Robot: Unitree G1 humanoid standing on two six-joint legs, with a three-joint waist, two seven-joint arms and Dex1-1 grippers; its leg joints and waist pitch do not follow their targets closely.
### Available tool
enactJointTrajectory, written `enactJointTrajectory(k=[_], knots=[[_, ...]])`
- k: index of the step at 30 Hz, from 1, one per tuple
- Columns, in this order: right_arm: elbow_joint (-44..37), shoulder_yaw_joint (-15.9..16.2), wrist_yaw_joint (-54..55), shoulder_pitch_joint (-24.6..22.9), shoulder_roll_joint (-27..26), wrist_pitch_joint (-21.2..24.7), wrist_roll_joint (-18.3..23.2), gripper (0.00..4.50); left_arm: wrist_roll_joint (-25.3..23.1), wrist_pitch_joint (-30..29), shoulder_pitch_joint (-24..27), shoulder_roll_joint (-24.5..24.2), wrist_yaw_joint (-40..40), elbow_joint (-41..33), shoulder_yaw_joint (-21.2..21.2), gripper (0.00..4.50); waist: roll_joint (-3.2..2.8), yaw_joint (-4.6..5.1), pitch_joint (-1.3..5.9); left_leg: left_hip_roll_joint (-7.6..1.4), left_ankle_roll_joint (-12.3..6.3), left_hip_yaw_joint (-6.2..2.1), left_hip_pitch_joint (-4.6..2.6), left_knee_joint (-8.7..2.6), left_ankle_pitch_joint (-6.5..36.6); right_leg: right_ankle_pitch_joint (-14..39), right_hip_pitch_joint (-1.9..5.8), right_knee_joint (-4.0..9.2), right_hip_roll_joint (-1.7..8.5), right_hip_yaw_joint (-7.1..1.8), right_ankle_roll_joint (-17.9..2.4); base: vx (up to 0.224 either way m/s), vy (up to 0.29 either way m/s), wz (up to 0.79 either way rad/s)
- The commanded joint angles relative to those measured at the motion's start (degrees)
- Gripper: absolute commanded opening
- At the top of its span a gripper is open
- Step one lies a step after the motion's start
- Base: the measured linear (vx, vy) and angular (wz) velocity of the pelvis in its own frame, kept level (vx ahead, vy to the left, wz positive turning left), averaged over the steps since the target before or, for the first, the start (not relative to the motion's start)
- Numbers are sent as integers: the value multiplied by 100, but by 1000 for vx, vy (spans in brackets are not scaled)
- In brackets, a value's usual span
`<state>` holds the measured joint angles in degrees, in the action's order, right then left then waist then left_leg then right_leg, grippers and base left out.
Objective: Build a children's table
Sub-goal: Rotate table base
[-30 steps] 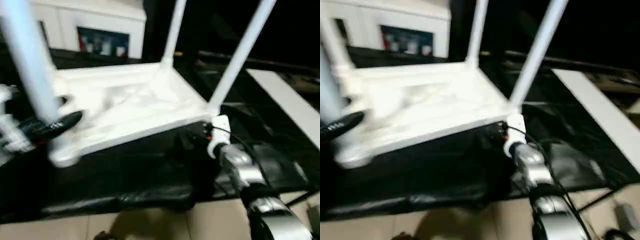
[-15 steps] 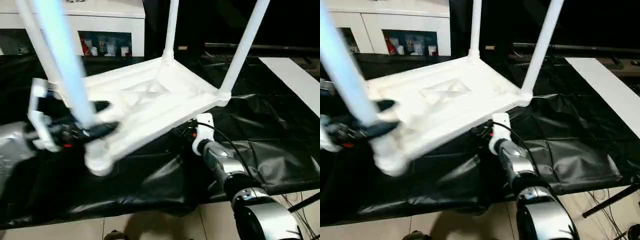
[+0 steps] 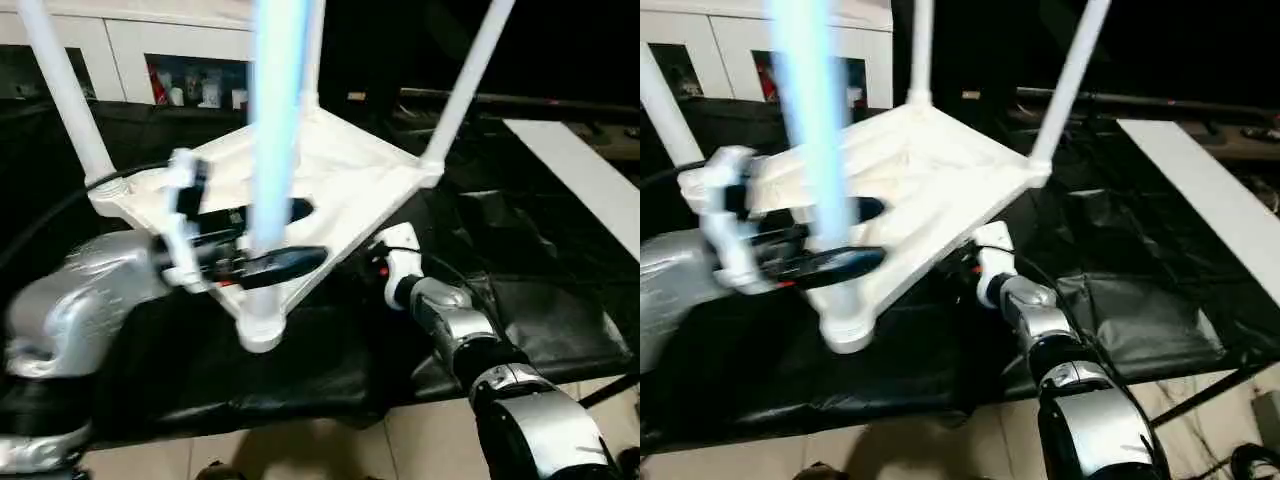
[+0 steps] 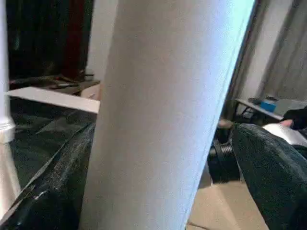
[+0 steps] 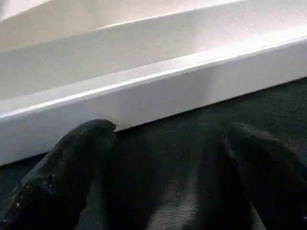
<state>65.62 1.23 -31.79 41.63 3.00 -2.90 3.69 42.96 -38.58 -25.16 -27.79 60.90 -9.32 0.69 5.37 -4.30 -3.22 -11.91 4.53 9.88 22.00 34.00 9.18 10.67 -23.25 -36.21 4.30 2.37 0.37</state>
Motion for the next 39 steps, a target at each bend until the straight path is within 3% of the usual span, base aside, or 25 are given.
enactJointTrajectory(k=[1,3,6,8,14,19,27,39], knots=[[-21,182,-287,166,-127,-92,-60,441,-46,31,-157,104,1,-17,-326,450,-148,16,350,-106,507,3,-127,-477,1922,1693,177,436,279,-198,-875,0,0,0],[-16,255,-403,165,-138,-108,-117,441,-46,40,-288,258,51,37,-494,450,-127,51,357,-104,483,9,-125,-467,1846,1546,182,423,278,-198,-952,0,0,0],[15,289,-525,173,-117,-129,-159,441,-71,15,-459,508,115,81,-754,450,-170,78,358,-101,468,9,-118,-463,1801,1465,197,419,274,-199,-1005,0,0,0],[14,300,-563,169,-108,-135,-170,441,-71,4,-489,559,127,85,-796,450,-141,82,364,-105,442,13,-111,-455,1725,1373,213,418,277,-198,-1037,0,0,0],[-75,315,-909,126,-93,-178,-182,441,-123,8,-636,787,177,142,-990,450,-178,129,373,-103,394,10,-106,-447,1658,1141,233,399,268,-189,-1166,0,0,0],[-127,332,-1150,109,-112,-218,-199,441,-244,72,-685,893,175,203,-1103,450,-159,165,367,-110,339,12,-111,-444,1711,1148,235,412,269,-187,-1250,0,0,0],[-178,391,-1453,104,-136,-240,-230,441,-800,528,-837,1048,-121,608,-1209,450,-130,174,347,-125,307,0,-114,-452,1869,1532,218,460,291,-190,-1193,0,0,0],[-268,530,-2156,51,-162,-232,-266,441,-1111,843,-1017,1301,-205,936,-1251,450,-129,165,361,-132,233,-1,-110,-449,1801,1369,229,447,293,-187,-1276,0,0,0]])
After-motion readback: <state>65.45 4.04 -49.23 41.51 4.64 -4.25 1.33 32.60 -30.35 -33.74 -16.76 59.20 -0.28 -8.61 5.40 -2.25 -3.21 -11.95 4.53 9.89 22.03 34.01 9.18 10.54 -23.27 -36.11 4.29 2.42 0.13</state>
